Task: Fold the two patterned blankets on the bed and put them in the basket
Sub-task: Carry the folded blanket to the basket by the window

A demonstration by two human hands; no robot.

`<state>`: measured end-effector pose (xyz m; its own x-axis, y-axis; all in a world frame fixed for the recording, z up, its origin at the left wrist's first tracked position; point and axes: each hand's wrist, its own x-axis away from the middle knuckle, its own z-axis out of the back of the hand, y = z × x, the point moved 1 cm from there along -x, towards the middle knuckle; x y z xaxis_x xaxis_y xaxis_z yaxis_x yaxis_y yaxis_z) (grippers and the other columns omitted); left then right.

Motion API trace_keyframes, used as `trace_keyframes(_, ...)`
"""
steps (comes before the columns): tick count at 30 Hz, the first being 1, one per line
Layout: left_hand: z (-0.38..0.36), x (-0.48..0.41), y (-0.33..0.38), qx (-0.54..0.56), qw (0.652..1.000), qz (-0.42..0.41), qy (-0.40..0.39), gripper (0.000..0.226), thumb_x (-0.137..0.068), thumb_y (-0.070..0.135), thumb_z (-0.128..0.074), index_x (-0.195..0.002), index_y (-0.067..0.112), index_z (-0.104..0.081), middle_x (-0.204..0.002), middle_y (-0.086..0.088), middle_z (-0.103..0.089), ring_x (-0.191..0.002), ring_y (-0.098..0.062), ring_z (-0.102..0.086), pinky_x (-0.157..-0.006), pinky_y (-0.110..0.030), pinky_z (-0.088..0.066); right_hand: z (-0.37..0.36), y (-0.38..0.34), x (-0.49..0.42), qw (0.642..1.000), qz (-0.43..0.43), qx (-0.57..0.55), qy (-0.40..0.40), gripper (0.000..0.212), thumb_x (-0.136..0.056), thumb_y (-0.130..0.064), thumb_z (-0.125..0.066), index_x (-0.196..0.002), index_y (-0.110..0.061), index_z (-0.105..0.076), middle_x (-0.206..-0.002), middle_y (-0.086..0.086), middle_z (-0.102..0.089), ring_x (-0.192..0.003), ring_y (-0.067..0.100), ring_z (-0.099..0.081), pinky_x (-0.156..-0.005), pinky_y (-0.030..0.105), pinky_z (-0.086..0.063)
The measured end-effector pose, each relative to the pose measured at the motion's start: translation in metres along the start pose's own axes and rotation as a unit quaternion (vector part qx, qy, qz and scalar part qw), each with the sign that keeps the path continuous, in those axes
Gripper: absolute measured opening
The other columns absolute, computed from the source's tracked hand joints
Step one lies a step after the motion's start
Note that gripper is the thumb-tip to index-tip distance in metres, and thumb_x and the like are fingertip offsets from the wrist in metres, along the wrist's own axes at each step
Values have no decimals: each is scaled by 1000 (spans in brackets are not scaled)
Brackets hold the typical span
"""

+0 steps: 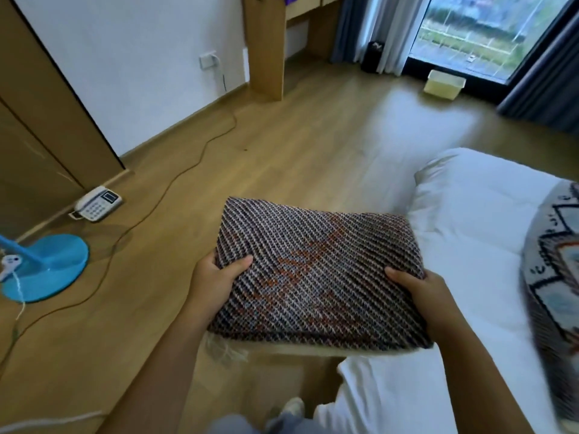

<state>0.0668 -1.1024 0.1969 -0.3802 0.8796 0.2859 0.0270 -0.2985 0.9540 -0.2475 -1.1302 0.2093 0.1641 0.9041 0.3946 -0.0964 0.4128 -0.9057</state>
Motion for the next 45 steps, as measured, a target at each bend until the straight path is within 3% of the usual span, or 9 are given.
trace_keyframes(8, -100, -177, 54, -21, 997, -24, -69, 18, -75, 16, -74, -81, 29, -64, -84, 16, -66, -77, -3, -63, -62, -18, -47, 8, -60, -152, 998, -3, -14, 63, 23, -76, -20, -72, -96, -14, -64, -93, 4, -70, -85, 22, -67, -79, 33, -50)
trace_keyframes(12, -146, -267, 81, -43, 992, -31, -114, 21, -75, 20, -74, -94, 23, -65, -89, 12, -67, -81, -6, -63, -70, -23, -49, 3, -90, -225, 994, -3, -36, 104, 27, -75, -22, -72, -100, -14, -63, -89, -2, -69, -82, 16, -66, -66, 25, -48)
trace_keyframes(24, -324, -494, 167, -103, 966, -44, -232, 20, -77, 19, -72, -94, 23, -63, -87, 13, -66, -81, -5, -63, -66, -20, -47, 33, -171, -432, 977, -28, -66, 203, 23, -77, -23, -72, -98, -18, -63, -89, -5, -67, -84, 11, -64, -75, 28, -48)
trace_keyframes(27, -395, -542, 182, -100, 964, -39, -242, 14, -77, 17, -72, -86, 26, -64, -87, 11, -67, -82, -8, -65, -68, -23, -50, 66, -189, -498, 973, -28, -74, 219, 25, -77, -22, -72, -100, -17, -63, -94, -1, -68, -86, 14, -65, -78, 30, -49)
trace_keyframes(30, -467, -583, 201, -103, 963, -33, -248, 20, -78, 19, -72, -96, 22, -63, -95, 4, -68, -86, -14, -65, -78, -31, -51, 105, -214, -566, 970, -28, -71, 231, 33, -78, -23, -72, -108, -12, -62, -99, 2, -67, -89, 18, -64, -81, 31, -48)
trace_keyframes(33, -528, -619, 218, -93, 964, -16, -247, 22, -79, 20, -71, -99, 20, -62, -95, 3, -69, -84, -14, -66, -70, -27, -52, 143, -241, -630, 972, -22, -67, 226, 30, -78, -25, -72, -105, -16, -62, -96, 0, -67, -86, 14, -64, -75, 29, -48)
trace_keyframes(38, -614, -689, 247, -87, 967, 3, -241, 20, -78, 17, -71, -97, 18, -63, -89, 6, -68, -82, -12, -66, -67, -25, -50, 185, -282, -734, 974, -22, -53, 218, 33, -78, -24, -71, -108, -15, -63, -98, -1, -68, -90, 17, -64, -85, 35, -49)
trace_keyframes(43, -698, -781, 277, -96, 965, 5, -245, 18, -76, 19, -73, -93, 19, -65, -90, 5, -69, -84, -14, -66, -75, -29, -51, 212, -318, -846, 972, -17, -48, 229, 14, -76, -26, -73, -85, -24, -62, -92, -8, -68, -84, 12, -64, -72, 27, -48)
trace_keyframes(45, -733, -824, 290, -95, 964, 9, -248, 17, -77, 20, -73, -91, 20, -64, -90, 4, -69, -85, -17, -66, -77, -32, -52, 221, -334, -896, 970, -24, -62, 233, 15, -75, -26, -73, -84, -25, -61, -91, -8, -68, -85, 14, -65, -76, 30, -49)
